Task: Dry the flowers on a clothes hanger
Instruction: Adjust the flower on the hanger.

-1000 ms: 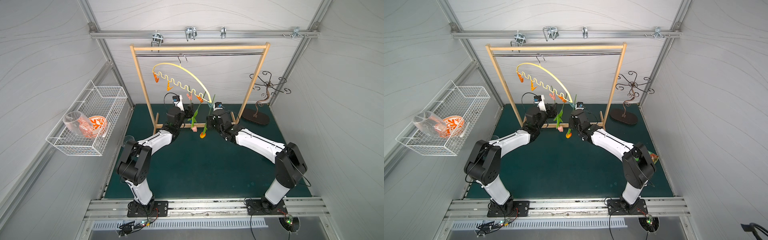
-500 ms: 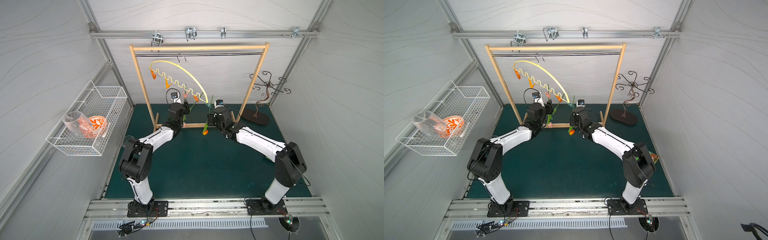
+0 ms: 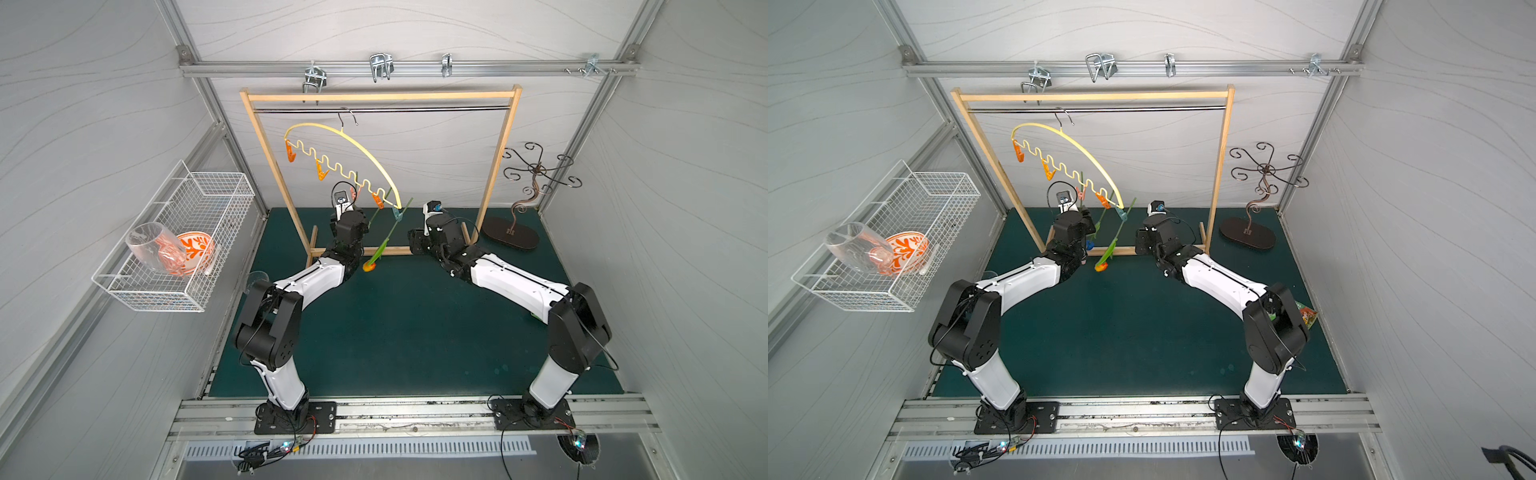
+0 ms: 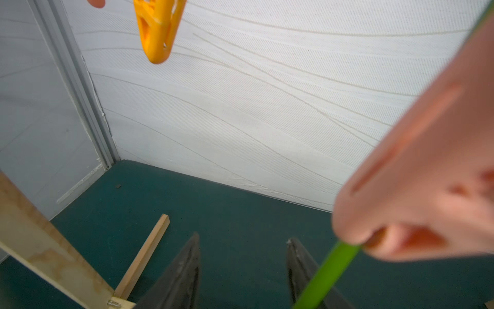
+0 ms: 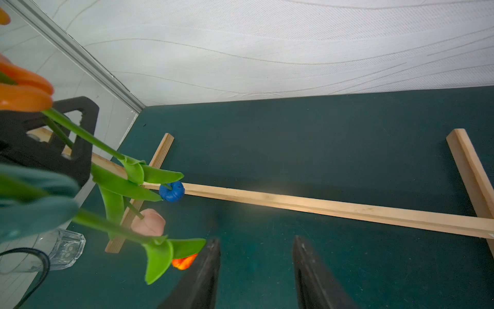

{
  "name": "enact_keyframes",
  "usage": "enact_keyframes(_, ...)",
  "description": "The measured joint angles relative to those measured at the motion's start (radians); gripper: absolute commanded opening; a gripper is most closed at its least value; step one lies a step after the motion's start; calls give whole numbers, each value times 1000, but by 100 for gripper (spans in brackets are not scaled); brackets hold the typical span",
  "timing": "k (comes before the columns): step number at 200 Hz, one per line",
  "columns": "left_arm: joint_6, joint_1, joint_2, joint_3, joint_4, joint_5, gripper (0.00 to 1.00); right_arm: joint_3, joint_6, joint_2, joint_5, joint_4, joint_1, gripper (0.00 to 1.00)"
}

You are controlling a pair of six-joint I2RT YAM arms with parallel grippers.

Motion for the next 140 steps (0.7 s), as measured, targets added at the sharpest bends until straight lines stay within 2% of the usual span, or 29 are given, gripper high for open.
enact_keyframes(42,61,0,-4,21,-36,-76,50,0,0,0,1,-1,4,49)
enact_keyframes(80,69,7,0,29,-46,-140,53,-2,-1,0,7,-2,4,49)
enact_keyframes(140,-12,29,8,20,-84,-67,75,-22,-18,-6,12,-2,4,49)
